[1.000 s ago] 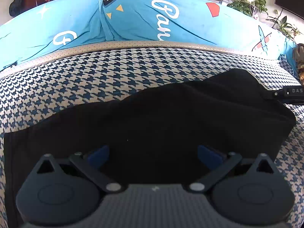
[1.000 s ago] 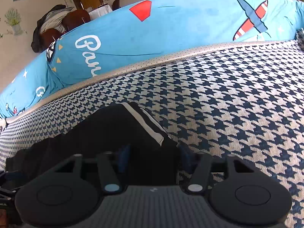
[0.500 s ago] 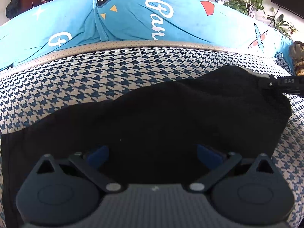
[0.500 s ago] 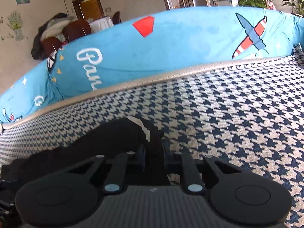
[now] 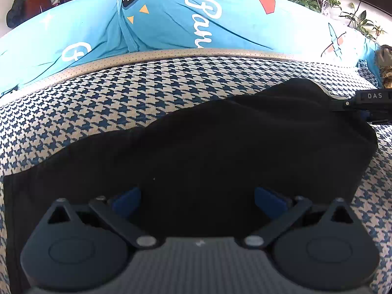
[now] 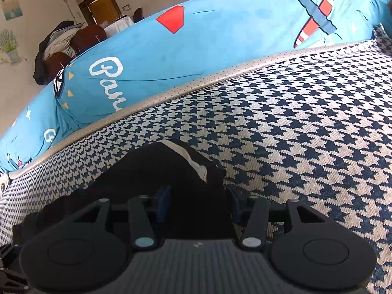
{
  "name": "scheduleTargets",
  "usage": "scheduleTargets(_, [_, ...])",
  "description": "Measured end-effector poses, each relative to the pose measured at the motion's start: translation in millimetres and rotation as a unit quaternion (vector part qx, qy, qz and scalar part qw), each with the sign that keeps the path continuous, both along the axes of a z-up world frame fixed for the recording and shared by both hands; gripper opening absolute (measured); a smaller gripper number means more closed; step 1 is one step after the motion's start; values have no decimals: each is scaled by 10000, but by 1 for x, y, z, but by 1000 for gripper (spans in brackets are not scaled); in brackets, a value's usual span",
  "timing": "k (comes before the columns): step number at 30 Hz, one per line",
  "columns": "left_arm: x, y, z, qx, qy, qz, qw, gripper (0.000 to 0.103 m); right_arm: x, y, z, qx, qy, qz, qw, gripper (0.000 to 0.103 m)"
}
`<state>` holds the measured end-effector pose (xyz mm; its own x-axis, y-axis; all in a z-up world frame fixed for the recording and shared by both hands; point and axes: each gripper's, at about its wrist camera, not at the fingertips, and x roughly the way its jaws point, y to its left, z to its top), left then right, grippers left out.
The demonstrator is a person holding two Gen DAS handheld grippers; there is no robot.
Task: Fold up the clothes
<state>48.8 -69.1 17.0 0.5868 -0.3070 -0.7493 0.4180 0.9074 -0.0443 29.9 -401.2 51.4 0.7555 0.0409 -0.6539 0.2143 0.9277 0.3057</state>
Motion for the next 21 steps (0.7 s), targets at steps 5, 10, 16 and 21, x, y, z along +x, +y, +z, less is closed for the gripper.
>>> scheduleTargets(5, [0,-1,0,26,-2,10,10000,103,0,6,-2,-203,-46,36,9998,47])
scheduleTargets(10, [0,0,-1,40,-9,5,10000,103,1,2,-2,-93,-58,-41,9999,21])
scheduleTargets(16, [-1,-1,-1,60,-15,3,10000,103,-1,10,4,-206,-133,4,9997,17])
scheduleTargets(21, [-1,-1,-1,74,-18,3,10000,103,-1,13,7,-247,-159,-14,9996,16])
